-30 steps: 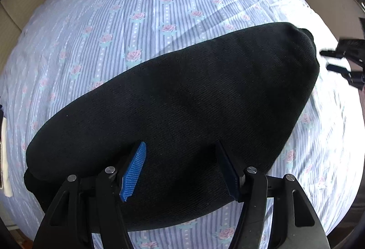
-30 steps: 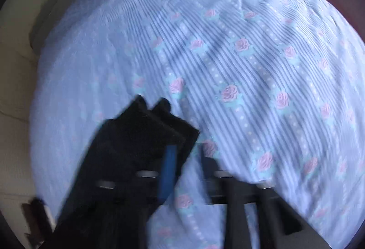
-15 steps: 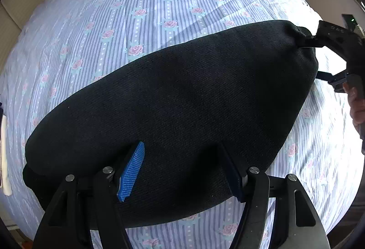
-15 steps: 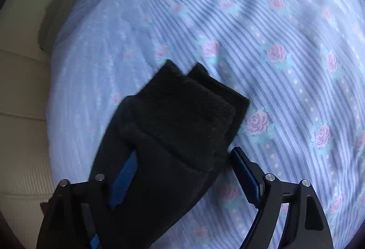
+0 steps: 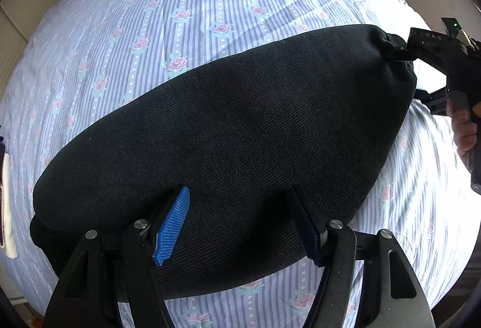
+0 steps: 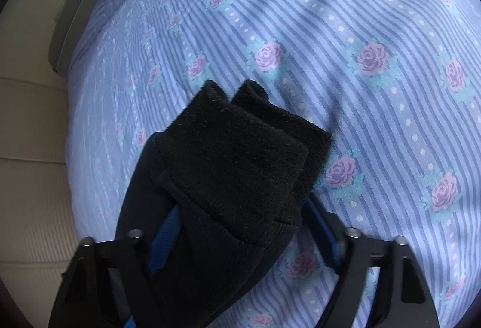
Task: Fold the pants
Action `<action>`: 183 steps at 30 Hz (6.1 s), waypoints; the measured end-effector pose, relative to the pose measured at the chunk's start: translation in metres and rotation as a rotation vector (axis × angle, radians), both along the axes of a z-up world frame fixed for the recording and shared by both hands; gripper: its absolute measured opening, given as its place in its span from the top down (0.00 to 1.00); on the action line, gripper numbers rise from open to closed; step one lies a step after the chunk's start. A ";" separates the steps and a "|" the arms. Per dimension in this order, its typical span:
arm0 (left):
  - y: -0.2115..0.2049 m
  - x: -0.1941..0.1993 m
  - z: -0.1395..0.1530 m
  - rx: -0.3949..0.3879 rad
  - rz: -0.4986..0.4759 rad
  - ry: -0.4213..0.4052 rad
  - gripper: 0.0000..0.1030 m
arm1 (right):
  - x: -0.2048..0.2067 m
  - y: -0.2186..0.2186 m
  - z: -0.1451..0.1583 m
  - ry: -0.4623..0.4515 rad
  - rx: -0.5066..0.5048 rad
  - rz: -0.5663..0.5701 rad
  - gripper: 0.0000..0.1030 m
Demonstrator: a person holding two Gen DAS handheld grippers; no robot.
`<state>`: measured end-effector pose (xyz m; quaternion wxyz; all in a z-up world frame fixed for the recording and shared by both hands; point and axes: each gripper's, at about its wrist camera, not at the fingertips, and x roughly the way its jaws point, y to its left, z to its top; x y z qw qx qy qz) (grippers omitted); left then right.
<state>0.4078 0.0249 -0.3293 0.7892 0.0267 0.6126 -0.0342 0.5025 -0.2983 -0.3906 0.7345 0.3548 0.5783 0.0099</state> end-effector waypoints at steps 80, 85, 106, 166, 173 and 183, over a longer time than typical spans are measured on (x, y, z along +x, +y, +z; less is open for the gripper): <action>0.342 -0.177 0.153 -0.064 0.513 -0.177 0.28 | -0.197 0.450 0.178 -0.328 -0.376 0.975 0.46; 0.313 -0.161 0.158 -0.095 0.430 -0.204 0.22 | -0.203 0.374 0.209 -0.376 -0.307 0.766 0.31; 0.168 0.007 0.065 -0.377 0.320 0.061 0.43 | -0.097 0.184 0.100 -0.047 -0.196 0.273 0.31; 0.229 -0.044 0.030 -0.498 0.580 0.035 0.78 | -0.133 0.235 0.060 -0.055 -0.535 0.492 0.30; 0.233 -0.050 0.011 -0.440 0.567 0.066 0.62 | -0.140 0.229 0.076 -0.008 -0.467 0.575 0.30; 0.239 -0.056 0.009 -0.503 0.491 0.090 0.34 | -0.089 0.242 0.110 -0.179 -0.337 0.679 0.30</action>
